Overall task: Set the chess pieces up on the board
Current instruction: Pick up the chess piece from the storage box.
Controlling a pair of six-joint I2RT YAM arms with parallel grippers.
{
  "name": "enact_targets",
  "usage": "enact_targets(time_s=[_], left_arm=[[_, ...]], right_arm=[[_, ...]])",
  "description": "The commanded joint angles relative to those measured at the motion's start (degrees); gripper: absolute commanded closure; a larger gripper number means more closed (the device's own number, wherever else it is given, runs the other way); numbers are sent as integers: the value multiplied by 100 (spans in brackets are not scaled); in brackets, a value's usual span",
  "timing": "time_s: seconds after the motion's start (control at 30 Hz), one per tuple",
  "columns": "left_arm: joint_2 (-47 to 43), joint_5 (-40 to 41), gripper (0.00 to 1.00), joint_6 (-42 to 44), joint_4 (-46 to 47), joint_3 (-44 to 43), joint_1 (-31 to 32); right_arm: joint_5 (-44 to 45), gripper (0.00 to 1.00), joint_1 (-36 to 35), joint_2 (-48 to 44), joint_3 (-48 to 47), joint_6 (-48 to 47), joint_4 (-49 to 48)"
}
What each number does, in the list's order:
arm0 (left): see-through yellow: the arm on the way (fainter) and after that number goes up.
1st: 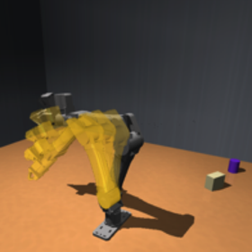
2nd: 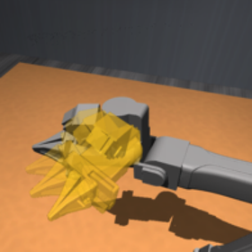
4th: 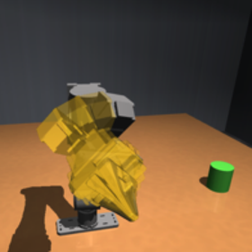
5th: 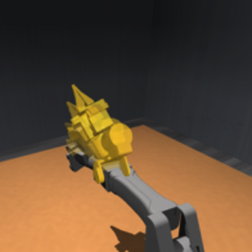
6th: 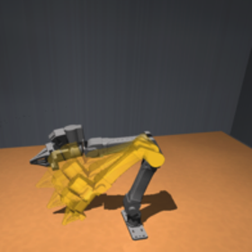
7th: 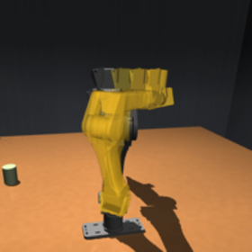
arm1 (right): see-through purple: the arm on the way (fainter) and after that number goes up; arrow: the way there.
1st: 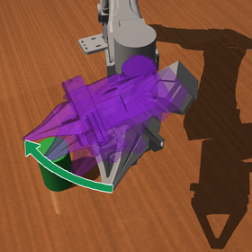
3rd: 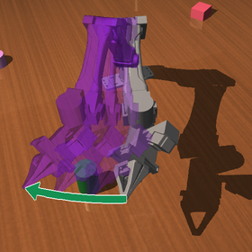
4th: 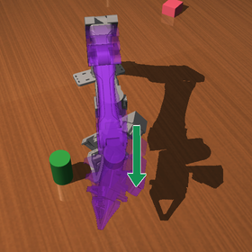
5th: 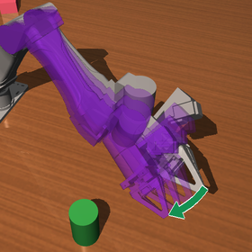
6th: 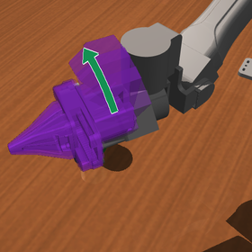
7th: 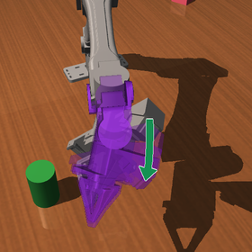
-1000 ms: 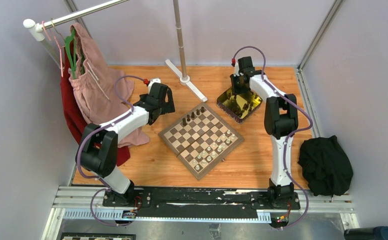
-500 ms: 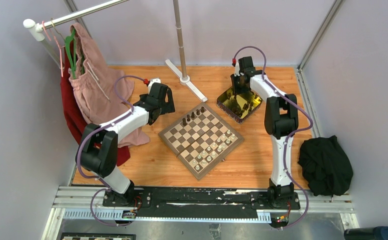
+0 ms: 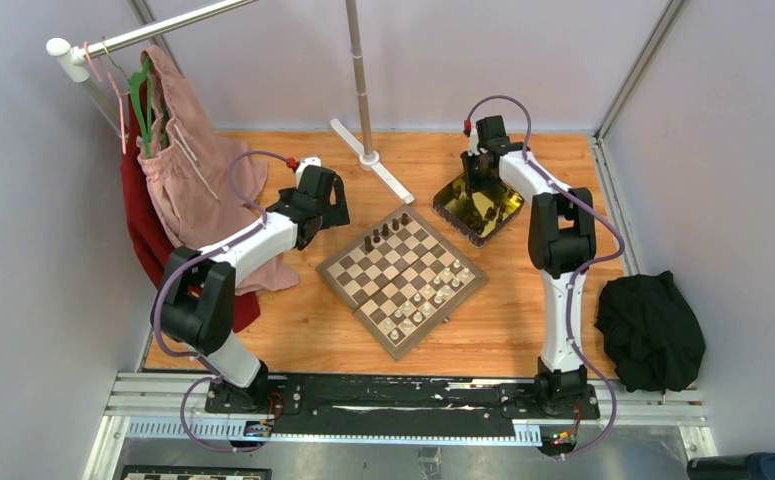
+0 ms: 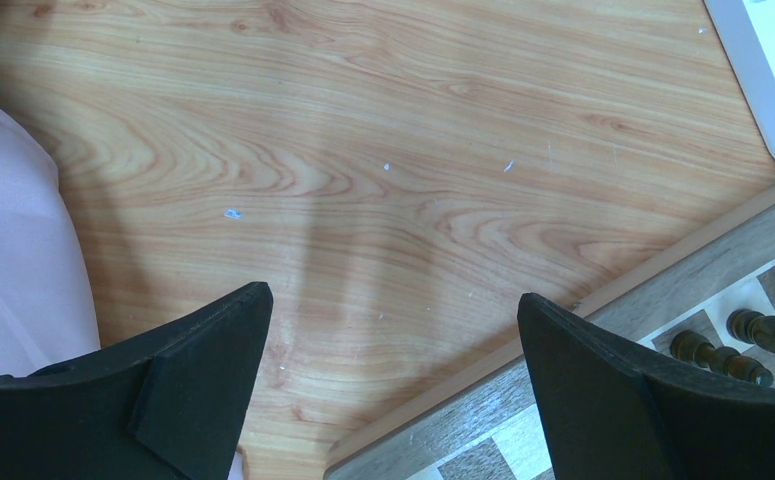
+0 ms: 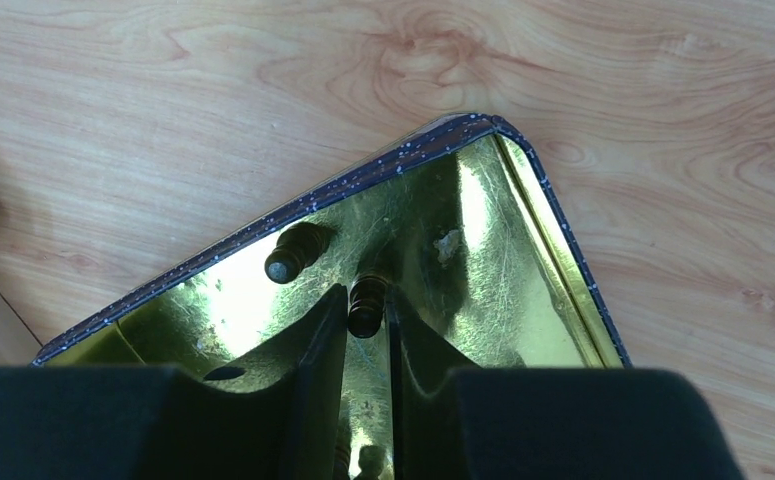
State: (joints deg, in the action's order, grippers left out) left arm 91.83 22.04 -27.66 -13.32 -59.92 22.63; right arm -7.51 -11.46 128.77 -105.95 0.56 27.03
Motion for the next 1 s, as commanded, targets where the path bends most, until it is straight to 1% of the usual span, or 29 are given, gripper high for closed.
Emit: enact_targets(time_s=[0.0,0.33,0.97], left_arm=[[-25,-5,0,-19,14,-37,-14],[-51,-5,0,6,14,-33,-19],[-170,19,0,-8,5,24,-16]], right_arm=[[12,77,83,-51,119,71,145],[91,100,83,-92,93,69,146],[39,100,188,-282,144,287,128]])
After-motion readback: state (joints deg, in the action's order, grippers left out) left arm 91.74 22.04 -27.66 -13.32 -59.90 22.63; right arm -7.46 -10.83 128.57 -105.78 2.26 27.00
